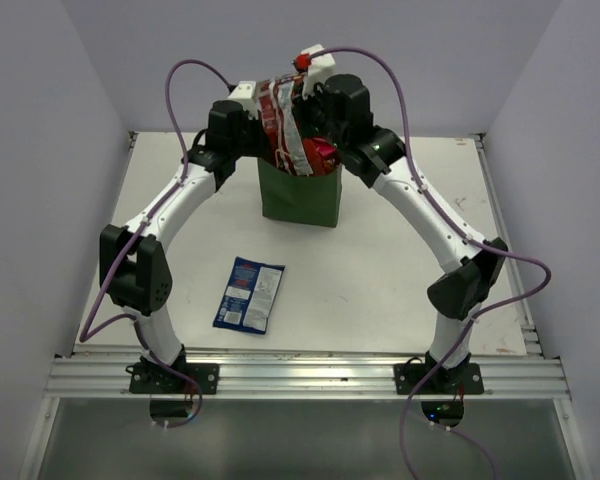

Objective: Place the snacks into the paper bag

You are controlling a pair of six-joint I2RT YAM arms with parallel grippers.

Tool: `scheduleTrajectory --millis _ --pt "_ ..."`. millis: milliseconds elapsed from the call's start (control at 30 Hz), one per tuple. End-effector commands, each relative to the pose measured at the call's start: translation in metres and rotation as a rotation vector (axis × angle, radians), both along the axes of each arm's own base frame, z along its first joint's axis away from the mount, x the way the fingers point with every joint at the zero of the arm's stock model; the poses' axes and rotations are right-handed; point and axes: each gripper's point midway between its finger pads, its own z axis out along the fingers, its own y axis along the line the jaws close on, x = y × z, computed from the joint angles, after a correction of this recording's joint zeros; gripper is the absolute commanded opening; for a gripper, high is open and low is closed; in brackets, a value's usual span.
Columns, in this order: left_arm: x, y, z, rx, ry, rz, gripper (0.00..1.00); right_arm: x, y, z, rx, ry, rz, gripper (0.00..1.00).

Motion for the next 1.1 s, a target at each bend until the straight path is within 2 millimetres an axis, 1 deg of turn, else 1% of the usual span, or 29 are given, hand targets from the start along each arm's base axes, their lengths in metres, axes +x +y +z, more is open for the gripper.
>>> scheduleTrajectory --millis 0,33,67,133,167,200,267,333,400,433,467,500,567,600,633,667,700,733,767,800,833,867,900,933,967,1000,1033,1067 --pt "-0.016 0.009 -0.022 0.041 0.092 0.0 0.0 0.006 -0.016 -0.019 0.013 0.031 -0.028 0.0" --pt "-0.016 0.009 -0.022 0.04 0.09 0.0 0.0 0.013 -0.025 -0.028 0.01 0.045 -0.047 0.0" --pt "-0.016 0.009 -0.022 0.04 0.09 0.0 0.0 0.013 -0.03 -0.048 -0.011 0.082 -0.05 0.0" --pt "-0.016 0.009 -0.023 0.04 0.092 -0.001 0.0 0.013 -0.038 -0.061 -0.021 0.096 -0.053 0.0" --pt "-0.016 0.009 -0.024 0.041 0.093 -0.001 0.0 0.009 -0.042 -0.075 -0.045 0.117 -0.052 0.0" --pt "-0.016 0.009 -0.024 0.041 0.093 -0.001 0.0 0.007 -0.044 -0.081 -0.066 0.121 -0.056 0.0" --pt "-0.015 0.008 -0.023 0.04 0.092 -0.003 0.0 0.006 -0.054 -0.101 -0.132 0.152 -0.072 0.0" --pt "-0.016 0.008 -0.024 0.038 0.094 -0.003 0.0 0.003 -0.06 -0.114 -0.161 0.195 -0.072 0.0" --pt "-0.016 0.008 -0.024 0.039 0.094 -0.002 0.0 -0.004 -0.062 -0.117 -0.174 0.214 -0.052 0.0" --pt "-0.016 0.008 -0.024 0.04 0.093 -0.003 0.0 -0.009 -0.063 -0.123 -0.189 0.24 -0.04 0.0" --pt "-0.016 0.008 -0.024 0.04 0.093 -0.003 0.0 -0.013 -0.06 -0.119 -0.188 0.245 -0.012 0.0" --pt "-0.016 0.008 -0.024 0.04 0.094 -0.004 0.0 -0.014 -0.06 -0.12 -0.195 0.26 -0.006 0.0" --pt "-0.016 0.008 -0.023 0.038 0.093 -0.003 0.0 -0.019 -0.06 -0.11 -0.19 0.264 0.002 0.0" --pt "-0.016 0.008 -0.024 0.038 0.094 -0.005 0.0 -0.023 -0.061 -0.097 -0.168 0.241 0.003 0.02" --pt "-0.016 0.008 -0.024 0.036 0.095 -0.004 0.0 -0.024 -0.061 -0.083 -0.138 0.209 0.009 0.09" --pt "-0.016 0.007 -0.024 0.036 0.095 -0.006 0.0 -0.026 -0.059 -0.072 -0.111 0.189 0.021 0.25" --pt "-0.016 0.007 -0.024 0.034 0.096 -0.005 0.0 -0.027 -0.059 -0.061 -0.092 0.165 0.022 0.3" --pt "-0.016 0.007 -0.026 0.035 0.099 -0.005 0.0 -0.028 -0.058 -0.039 -0.061 0.116 0.028 0.35" --pt "-0.016 0.007 -0.025 0.035 0.097 -0.008 0.0 -0.027 -0.058 -0.032 -0.049 0.099 0.026 0.41" --pt "-0.015 0.006 -0.026 0.033 0.098 -0.009 0.0 -0.025 -0.057 -0.026 -0.043 0.087 0.022 0.51" --pt "-0.016 0.006 -0.026 0.033 0.099 -0.011 0.0 -0.022 -0.058 -0.012 -0.026 0.058 0.012 0.54" --pt "-0.016 0.006 -0.026 0.032 0.1 -0.012 0.0 -0.015 -0.055 -0.014 -0.028 0.056 0.003 0.58" --pt "-0.016 0.006 -0.027 0.032 0.101 -0.01 0.0 -0.01 -0.056 -0.011 -0.026 0.047 -0.012 0.59" --pt "-0.016 0.007 -0.026 0.034 0.099 -0.009 0.0 -0.007 -0.053 0.0 -0.01 0.018 -0.014 0.59" --pt "-0.017 0.007 -0.026 0.035 0.1 -0.006 0.0 0.004 -0.047 -0.011 -0.022 0.03 -0.015 0.6" --pt "-0.016 0.007 -0.024 0.036 0.095 -0.006 0.0 0.009 -0.046 -0.011 -0.02 0.027 -0.021 0.61" --pt "-0.017 0.008 -0.024 0.038 0.096 -0.005 0.0 0.014 -0.043 -0.003 -0.014 0.013 -0.022 0.61" --pt "-0.017 0.008 -0.024 0.037 0.096 -0.003 0.0 0.025 -0.037 -0.018 -0.033 0.035 -0.025 0.61"
